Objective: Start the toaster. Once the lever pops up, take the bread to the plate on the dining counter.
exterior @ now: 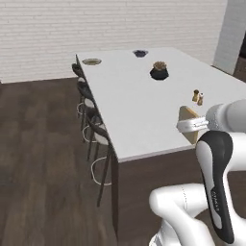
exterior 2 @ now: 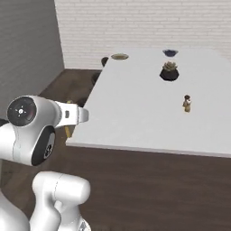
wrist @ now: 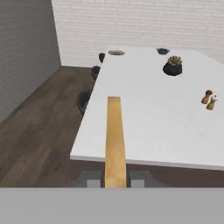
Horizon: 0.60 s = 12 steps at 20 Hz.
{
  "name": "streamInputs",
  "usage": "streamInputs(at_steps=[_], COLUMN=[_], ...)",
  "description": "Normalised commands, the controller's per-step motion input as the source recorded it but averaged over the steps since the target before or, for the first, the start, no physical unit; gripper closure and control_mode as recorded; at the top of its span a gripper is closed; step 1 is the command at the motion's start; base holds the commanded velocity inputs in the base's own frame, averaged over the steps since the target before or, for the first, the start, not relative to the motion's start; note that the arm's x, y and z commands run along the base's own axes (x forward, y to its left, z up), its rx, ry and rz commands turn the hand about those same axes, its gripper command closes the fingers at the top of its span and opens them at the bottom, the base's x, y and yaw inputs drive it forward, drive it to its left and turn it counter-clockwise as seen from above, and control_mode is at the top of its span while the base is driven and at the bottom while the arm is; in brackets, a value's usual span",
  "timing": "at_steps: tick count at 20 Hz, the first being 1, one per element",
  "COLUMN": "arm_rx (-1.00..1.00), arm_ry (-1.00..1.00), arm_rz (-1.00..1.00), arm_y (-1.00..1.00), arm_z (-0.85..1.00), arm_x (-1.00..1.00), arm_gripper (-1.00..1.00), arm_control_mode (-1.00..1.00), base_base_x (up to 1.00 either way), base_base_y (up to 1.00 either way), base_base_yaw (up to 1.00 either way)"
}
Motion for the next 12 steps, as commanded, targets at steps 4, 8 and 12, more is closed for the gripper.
streamInputs(at_steps=[4, 8, 12], arm_rx=[0.0, 0.0, 0.0], arm_ry=[0.0, 0.0, 0.0], arm_rz=[0.0, 0.0, 0.0], arm_y=[0.0, 0.0, 0.0], arm_z=[0.0, 0.0, 0.0], arm_x=[0.0, 0.0, 0.0], arm_gripper=[1.0, 1.0, 1.0], arm_control_mode=[1.0, 1.0, 1.0], base_base_x=[0.0, 0.01, 0.3], base_base_y=[1.0, 1.0, 1.0], base_base_yaw=[0.34, 0.38, 0.24])
